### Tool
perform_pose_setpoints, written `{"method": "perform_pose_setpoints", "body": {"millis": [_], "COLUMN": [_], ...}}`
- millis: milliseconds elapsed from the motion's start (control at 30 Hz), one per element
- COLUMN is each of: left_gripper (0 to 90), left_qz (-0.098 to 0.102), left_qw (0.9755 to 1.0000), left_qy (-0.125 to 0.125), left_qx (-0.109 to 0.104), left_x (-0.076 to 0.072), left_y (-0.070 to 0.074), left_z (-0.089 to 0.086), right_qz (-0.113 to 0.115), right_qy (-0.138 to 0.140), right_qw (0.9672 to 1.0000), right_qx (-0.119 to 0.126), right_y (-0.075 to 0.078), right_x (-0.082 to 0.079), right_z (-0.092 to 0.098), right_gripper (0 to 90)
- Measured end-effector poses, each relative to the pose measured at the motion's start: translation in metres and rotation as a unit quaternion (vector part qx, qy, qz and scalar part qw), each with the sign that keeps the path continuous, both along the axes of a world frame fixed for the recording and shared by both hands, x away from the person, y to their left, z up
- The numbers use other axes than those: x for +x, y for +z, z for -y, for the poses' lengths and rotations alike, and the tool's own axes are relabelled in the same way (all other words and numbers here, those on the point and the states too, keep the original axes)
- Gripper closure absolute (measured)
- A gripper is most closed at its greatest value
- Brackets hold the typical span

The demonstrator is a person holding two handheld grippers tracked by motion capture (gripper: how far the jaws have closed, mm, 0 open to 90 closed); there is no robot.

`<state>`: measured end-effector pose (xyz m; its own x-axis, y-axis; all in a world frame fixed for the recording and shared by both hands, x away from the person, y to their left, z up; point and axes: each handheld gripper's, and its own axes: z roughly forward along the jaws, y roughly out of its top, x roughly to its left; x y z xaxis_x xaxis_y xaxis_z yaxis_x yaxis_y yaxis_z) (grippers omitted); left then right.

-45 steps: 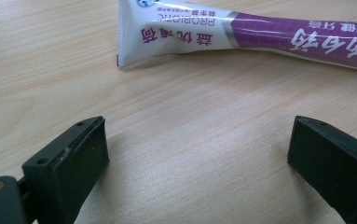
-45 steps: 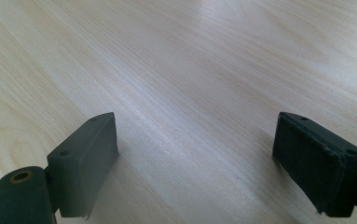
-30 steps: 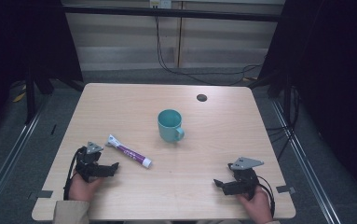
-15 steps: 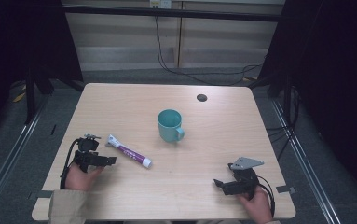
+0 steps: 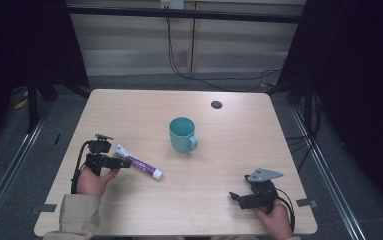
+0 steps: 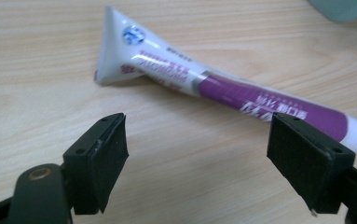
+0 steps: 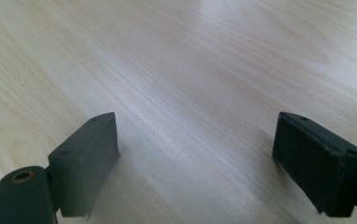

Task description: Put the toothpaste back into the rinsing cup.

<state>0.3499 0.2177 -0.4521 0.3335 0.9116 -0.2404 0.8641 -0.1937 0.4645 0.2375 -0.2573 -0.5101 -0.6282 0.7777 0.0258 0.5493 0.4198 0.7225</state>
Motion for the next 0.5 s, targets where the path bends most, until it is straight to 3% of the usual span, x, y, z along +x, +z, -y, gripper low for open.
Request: {"method": "perform_pose_setpoints", "body": {"millis": [233, 500], "left_gripper": [20.3, 20.3], "left_qz": [-0.016, -0.017], "left_qw": [0.9998, 0.9997], "left_qy": [0.007, 0.013], "left_qx": [0.000, 0.011], "left_x": [0.009, 0.012], "left_y": [-0.002, -0.002], "left_z": [0.017, 0.025], "right_qz": [0.000, 0.000], "right_qy": [0.000, 0.000], "right_qw": [1.0000, 1.0000], "right_qx": [0.000, 0.000], "right_y": [0.000, 0.000], "right_x": [0.000, 0.000], "right_z": [0.000, 0.000], "right_gripper": [13.4, 13.4]}}
